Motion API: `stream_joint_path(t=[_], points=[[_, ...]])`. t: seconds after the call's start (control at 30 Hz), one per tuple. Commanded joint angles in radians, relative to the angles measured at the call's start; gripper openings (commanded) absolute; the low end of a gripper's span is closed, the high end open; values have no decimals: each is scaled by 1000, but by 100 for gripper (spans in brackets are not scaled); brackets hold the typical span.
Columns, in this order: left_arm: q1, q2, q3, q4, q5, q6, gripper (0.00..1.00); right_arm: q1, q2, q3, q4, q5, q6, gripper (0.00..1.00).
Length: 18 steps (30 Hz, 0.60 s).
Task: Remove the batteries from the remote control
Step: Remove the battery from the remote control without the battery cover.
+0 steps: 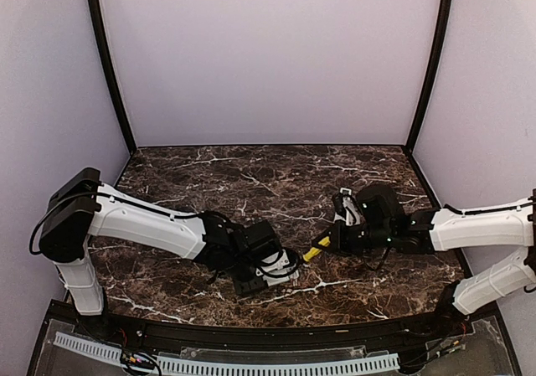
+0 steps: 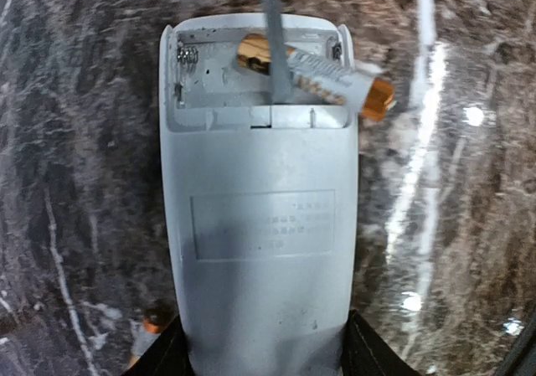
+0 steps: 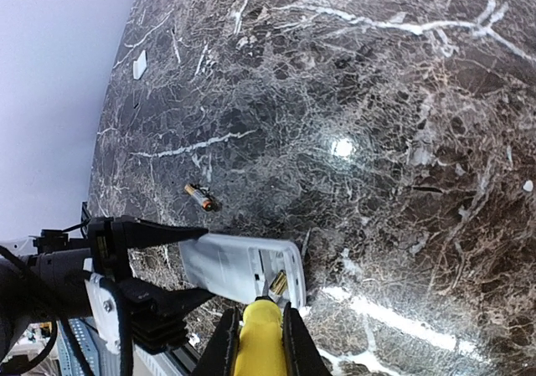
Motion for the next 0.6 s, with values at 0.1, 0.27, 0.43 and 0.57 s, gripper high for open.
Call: stream_joint_path(t=[0.1, 0.27, 0.43, 0.57], points=[[22, -9, -7, 19, -413, 52, 37, 7, -3, 110, -93, -38, -74, 0], [22, -31, -18, 42, -530, 84, 37, 7, -6, 132, -119, -3, -87, 0], [22, -58, -35, 75, -598, 124, 37, 7, -37, 130, -125, 40, -83, 0], [22, -79, -62, 133, -683, 194, 37, 7, -63, 124, -117, 64, -79, 0]])
